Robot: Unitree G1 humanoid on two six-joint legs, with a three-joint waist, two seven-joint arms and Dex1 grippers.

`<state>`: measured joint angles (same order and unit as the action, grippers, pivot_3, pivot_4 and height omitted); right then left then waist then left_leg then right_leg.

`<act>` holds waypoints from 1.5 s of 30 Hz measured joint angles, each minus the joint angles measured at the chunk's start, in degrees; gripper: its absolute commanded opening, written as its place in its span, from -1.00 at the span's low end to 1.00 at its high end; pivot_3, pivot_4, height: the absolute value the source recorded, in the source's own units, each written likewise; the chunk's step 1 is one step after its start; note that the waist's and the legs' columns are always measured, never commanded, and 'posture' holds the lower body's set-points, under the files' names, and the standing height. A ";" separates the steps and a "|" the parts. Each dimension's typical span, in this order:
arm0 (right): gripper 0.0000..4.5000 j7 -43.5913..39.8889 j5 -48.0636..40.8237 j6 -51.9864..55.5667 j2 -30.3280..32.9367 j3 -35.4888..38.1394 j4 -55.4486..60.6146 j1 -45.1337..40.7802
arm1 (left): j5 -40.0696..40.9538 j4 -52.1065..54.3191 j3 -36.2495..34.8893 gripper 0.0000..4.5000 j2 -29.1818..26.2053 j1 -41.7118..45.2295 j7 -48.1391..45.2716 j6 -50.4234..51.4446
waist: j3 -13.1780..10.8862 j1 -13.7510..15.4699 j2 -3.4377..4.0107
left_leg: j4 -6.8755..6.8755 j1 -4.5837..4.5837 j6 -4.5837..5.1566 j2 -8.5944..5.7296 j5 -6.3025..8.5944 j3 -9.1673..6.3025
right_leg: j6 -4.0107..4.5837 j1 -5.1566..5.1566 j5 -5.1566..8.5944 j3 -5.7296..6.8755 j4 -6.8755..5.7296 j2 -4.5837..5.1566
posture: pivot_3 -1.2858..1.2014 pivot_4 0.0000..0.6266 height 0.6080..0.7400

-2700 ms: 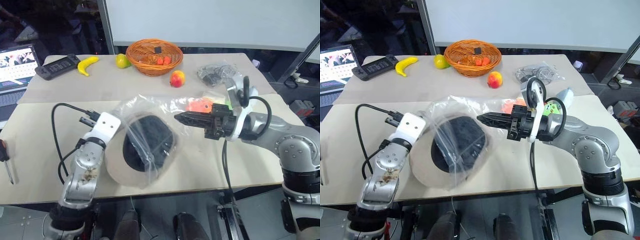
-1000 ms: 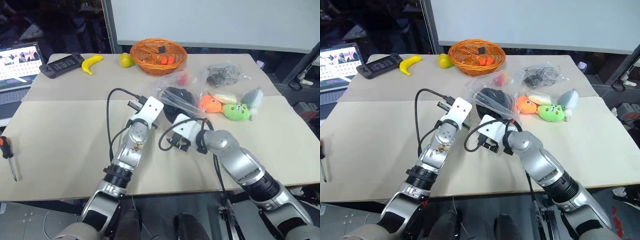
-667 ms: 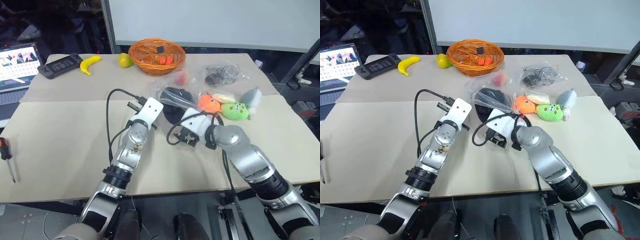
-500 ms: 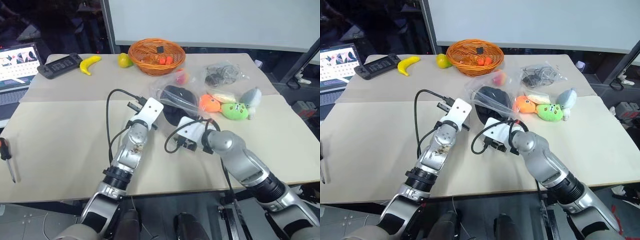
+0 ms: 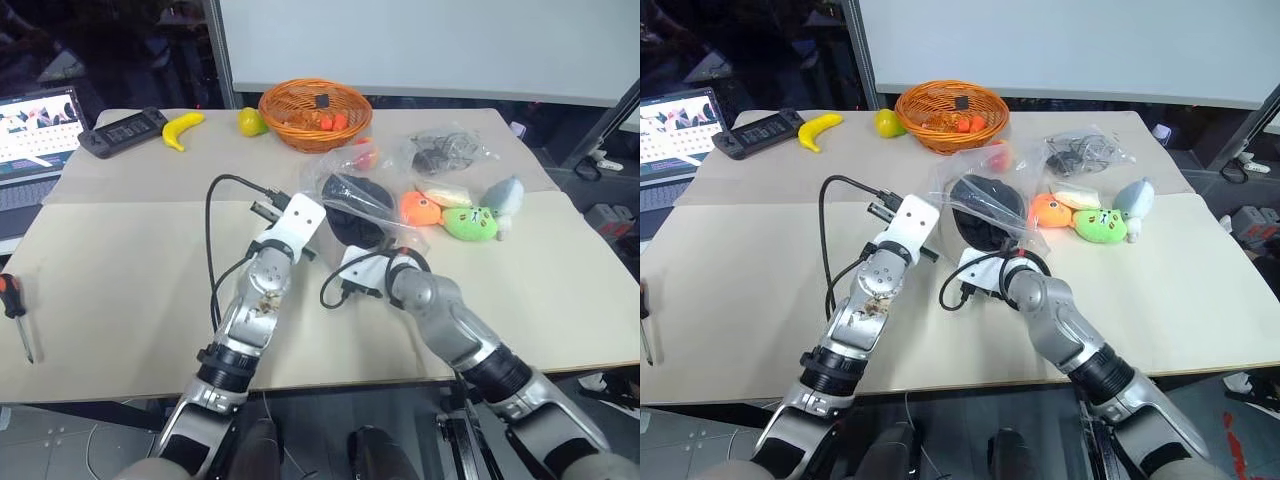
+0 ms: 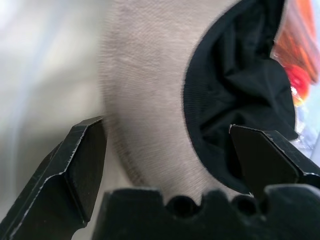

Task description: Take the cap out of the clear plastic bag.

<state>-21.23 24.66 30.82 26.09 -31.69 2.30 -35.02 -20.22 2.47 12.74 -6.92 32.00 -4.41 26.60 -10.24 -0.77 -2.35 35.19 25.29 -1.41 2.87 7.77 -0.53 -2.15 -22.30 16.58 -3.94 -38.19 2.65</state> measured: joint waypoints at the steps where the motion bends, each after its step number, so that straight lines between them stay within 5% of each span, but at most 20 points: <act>1: 0.77 0.43 0.18 -0.37 -0.63 0.54 -0.70 0.02 | -0.09 1.22 0.10 -1.00 -0.12 -1.00 -0.45 0.41 | 0.00 -0.02 0.00 | 0.00 0.00 0.00 0.00 0.00 0.00 | 0.00 -0.01 0.00 -0.01 0.00 0.00 | 0.03 -0.52 1.00; 11: -0.68 -1.38 1.09 -2.23 -1.92 1.74 1.05 1.98 | -0.25 2.28 0.47 -1.00 -0.31 -1.61 -0.83 2.27 | 0.00 -0.05 0.01 | -0.02 0.00 0.00 0.00 0.00 0.00 | 0.00 -0.01 0.00 -0.01 0.01 0.00 | 0.03 -0.52 1.00; 14: -0.99 -1.75 1.63 -2.85 -1.99 2.96 1.67 1.97 | -0.24 2.28 0.47 -1.00 -0.35 -1.61 -0.80 2.26 | 0.01 -0.07 0.01 | -0.02 -0.01 0.00 0.00 0.00 0.00 | 0.00 -0.01 0.00 -0.01 0.00 -0.01 | 0.03 -0.52 1.00; 25: -0.99 -5.44 0.41 -2.96 -3.14 6.71 3.04 2.02 | -0.16 2.35 0.38 -1.00 -2.39 -1.71 -1.47 1.90 | 0.01 -0.20 0.01 | -0.03 -0.01 0.00 0.00 0.00 0.00 | 0.00 -0.01 0.00 -0.01 0.00 -0.01 | 0.03 -0.52 1.00; 31: -0.99 -19.54 -20.43 9.20 -6.40 19.09 18.80 2.31 | -0.12 2.75 -0.69 -1.00 -8.38 -3.46 -3.69 -2.05 | 0.01 -0.38 0.01 | -0.14 0.02 0.00 0.03 0.01 -0.03 | 0.01 -0.06 0.00 -0.01 0.04 -0.02 | 0.03 -0.52 1.00; 39: -0.99 -29.45 -38.96 23.27 2.65 26.67 29.14 2.42 | 0.15 2.96 0.26 -1.00 -7.64 -3.31 -4.15 -5.50 | 0.01 0.26 0.01 | -0.05 0.01 0.00 0.02 0.01 -0.03 | 0.01 0.02 0.00 0.05 0.07 0.00 | 0.03 -0.52 1.00; 45: -0.99 -24.02 -26.28 10.28 10.34 14.07 22.70 3.78 | 0.06 1.24 0.94 -1.00 -7.08 -3.85 -4.25 -3.49 | 0.02 -0.36 0.02 | -0.05 -0.04 0.01 0.01 0.00 0.00 | 0.01 -0.01 0.00 -0.02 0.01 -0.02 | 0.03 -0.52 1.00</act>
<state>-45.26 -1.62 41.10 36.44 -17.62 25.00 -31.24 -20.16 3.70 13.68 -14.00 28.15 -8.66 23.11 -10.22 -1.13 -2.33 35.14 25.24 -1.40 2.87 7.77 -0.53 -2.14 -22.31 16.59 -3.96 -38.17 2.63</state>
